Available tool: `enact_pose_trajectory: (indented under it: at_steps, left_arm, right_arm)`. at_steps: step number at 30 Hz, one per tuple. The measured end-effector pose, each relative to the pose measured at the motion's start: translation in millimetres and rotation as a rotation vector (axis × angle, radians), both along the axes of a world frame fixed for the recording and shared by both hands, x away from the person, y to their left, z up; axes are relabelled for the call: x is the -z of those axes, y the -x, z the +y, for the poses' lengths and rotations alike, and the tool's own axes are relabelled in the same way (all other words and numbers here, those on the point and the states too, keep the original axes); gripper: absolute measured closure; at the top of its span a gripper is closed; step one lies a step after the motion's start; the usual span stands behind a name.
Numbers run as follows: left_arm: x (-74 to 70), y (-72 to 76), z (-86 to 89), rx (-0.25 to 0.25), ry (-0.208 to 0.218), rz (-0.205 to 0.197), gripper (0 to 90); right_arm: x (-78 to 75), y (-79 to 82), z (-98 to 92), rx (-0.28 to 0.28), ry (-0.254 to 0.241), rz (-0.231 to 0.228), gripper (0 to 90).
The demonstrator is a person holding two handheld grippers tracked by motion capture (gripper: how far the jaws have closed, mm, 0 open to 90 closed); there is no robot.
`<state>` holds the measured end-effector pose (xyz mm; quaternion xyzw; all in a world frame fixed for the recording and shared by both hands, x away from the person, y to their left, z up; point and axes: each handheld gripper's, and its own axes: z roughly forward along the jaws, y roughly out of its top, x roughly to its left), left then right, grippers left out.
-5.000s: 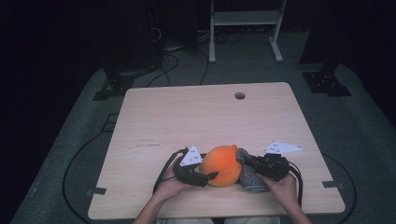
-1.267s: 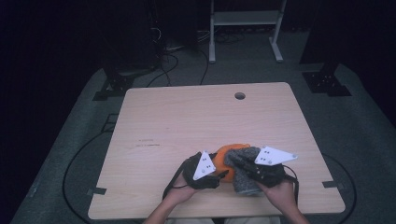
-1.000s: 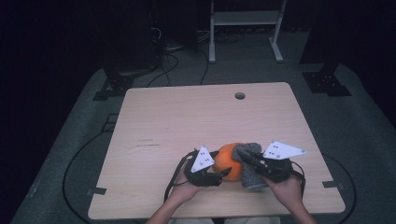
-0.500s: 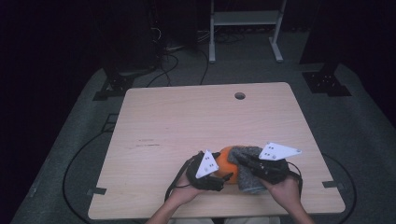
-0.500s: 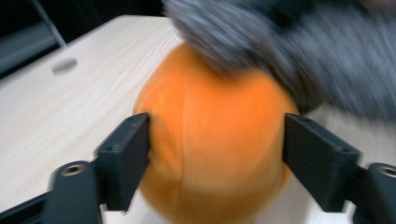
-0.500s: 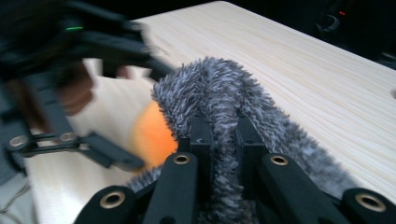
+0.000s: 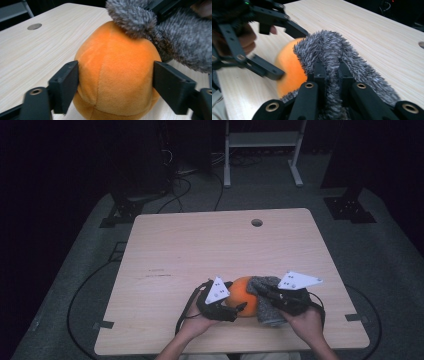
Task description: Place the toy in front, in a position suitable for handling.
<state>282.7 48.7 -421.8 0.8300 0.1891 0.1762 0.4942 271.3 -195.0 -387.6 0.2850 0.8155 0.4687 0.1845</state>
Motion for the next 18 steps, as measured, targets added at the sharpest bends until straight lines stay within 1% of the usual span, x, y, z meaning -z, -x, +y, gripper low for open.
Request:
enact_pose_trajectory:
  at_steps: [1,2,3,4,5,6,7,9,10,11,12,13,14,15,16,17,18]
  left_arm:
    - [-0.5,1.7,-1.0,0.009,-0.008,-0.017,29.3]
    - [-0.4,4.3,-2.5,0.025,-0.026,-0.052,32.6]
    - [-0.1,6.9,-4.3,0.035,-0.043,-0.079,34.0]
    - [0.4,10.4,-5.8,0.053,-0.069,-0.115,35.3]
    - [0.6,11.7,-5.6,0.063,-0.091,-0.137,36.7]
    - [1.1,11.9,-4.7,0.068,-0.099,-0.147,38.1]
    - [1.5,11.0,-3.1,0.069,-0.096,-0.143,39.2]
    - [2.4,8.4,-0.4,0.066,-0.087,-0.130,39.1]
    - [2.5,7.3,-0.4,0.064,-0.074,-0.115,38.4]
    - [1.9,6.2,-0.7,0.060,-0.066,-0.100,35.8]
    - [0.0,4.1,-2.6,0.051,-0.051,-0.063,30.2]
    - [-1.1,2.4,-4.7,0.041,-0.036,-0.032,22.5]
    - [-1.6,1.1,-6.8,0.033,-0.026,-0.008,15.8]
    - [-1.1,0.7,-8.3,0.028,-0.029,0.000,12.3]
    - [-0.4,1.5,-8.6,0.021,-0.045,-0.023,13.5]
    - [0.3,2.4,-6.8,0.026,-0.046,-0.044,19.0]
    - [0.4,2.0,-4.1,0.031,-0.043,-0.045,23.8]
  right_arm:
    - [-1.9,2.0,2.9,-0.017,-0.006,0.004,80.6]
    - [-3.6,4.1,5.8,-0.042,-0.021,0.012,80.6]
    - [-5.1,6.1,9.1,-0.059,-0.021,0.008,80.5]
    - [-6.4,7.5,11.4,-0.063,-0.011,0.002,80.5]
    - [-8.0,8.1,12.7,-0.061,0.004,-0.012,80.5]
    - [-8.4,6.6,10.8,-0.058,0.002,-0.015,80.5]
    - [-7.9,4.3,7.1,-0.051,-0.011,-0.012,80.5]
    - [-5.6,-0.5,-1.1,-0.021,-0.019,-0.006,80.6]
    - [-3.2,-3.3,-6.7,-0.003,-0.029,0.008,80.6]
    - [-1.4,-4.1,-9.4,0.002,-0.039,0.019,80.6]
    - [-0.6,-3.7,-9.6,0.003,-0.046,0.024,80.6]
    - [-0.3,-2.5,-7.6,0.001,-0.046,0.021,80.6]
    - [-0.7,-1.5,-4.6,-0.010,-0.051,0.021,80.6]
    - [-0.9,-1.1,-1.8,-0.032,-0.061,0.024,80.5]
    - [-0.9,-1.4,0.6,-0.047,-0.066,0.030,80.5]
    - [-0.8,-1.5,1.8,-0.044,-0.060,0.027,80.5]
    - [-0.4,-2.4,0.2,-0.039,-0.059,0.025,80.5]
